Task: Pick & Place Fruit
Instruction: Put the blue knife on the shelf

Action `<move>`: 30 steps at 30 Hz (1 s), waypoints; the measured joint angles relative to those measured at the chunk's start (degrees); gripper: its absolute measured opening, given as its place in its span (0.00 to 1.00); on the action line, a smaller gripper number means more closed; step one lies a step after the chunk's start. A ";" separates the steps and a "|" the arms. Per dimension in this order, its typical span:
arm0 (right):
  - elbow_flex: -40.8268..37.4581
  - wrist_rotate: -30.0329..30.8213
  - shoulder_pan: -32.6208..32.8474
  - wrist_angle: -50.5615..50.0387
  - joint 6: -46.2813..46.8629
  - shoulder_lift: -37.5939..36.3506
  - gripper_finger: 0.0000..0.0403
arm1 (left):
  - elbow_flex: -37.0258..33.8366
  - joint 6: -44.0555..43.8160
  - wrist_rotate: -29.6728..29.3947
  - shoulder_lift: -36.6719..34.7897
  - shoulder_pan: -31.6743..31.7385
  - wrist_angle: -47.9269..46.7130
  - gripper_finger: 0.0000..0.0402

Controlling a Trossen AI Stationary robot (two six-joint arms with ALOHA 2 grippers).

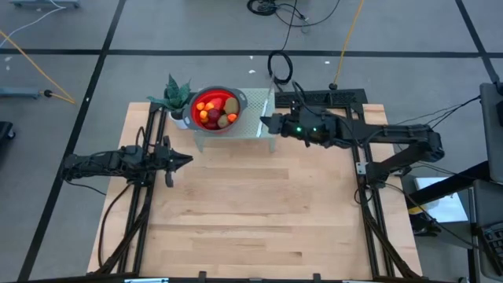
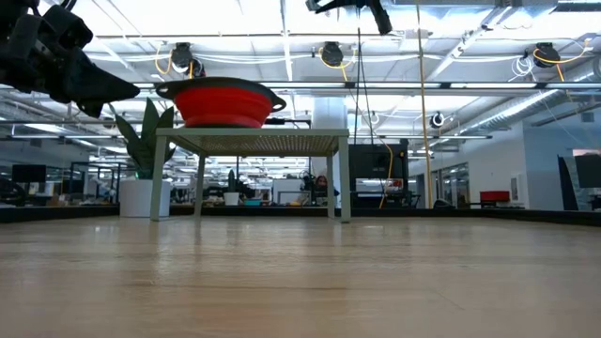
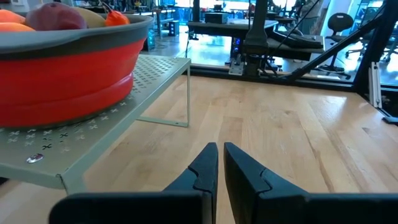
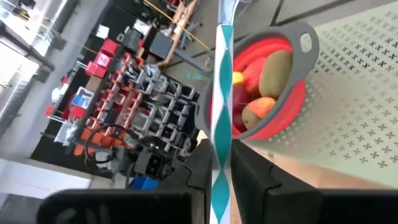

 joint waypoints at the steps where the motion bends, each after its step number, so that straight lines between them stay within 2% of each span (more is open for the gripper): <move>1: 0.26 -1.05 -0.54 -0.32 0.18 0.19 0.08 | 0.00 0.00 0.00 0.00 0.02 0.00 0.06; 8: 0.32 -6.59 -5.46 -5.31 3.28 0.15 0.08 | 0.00 0.02 -0.01 0.01 0.04 0.00 0.06; 13: 0.32 -8.20 -8.23 -8.92 4.36 0.17 0.08 | 0.00 0.02 0.01 0.00 0.04 0.00 0.06; 20: 0.32 -8.12 -8.48 -8.32 2.86 0.16 0.08 | 0.00 0.02 0.01 0.01 0.04 0.00 0.06; 26: 0.32 -8.05 -7.60 -1.83 -0.39 0.16 0.08 | 0.00 0.02 0.01 0.00 0.04 0.00 0.06; 30: 0.31 -8.09 -7.51 -0.89 -1.78 0.16 0.08 | 0.00 0.02 0.00 0.01 0.04 0.00 0.06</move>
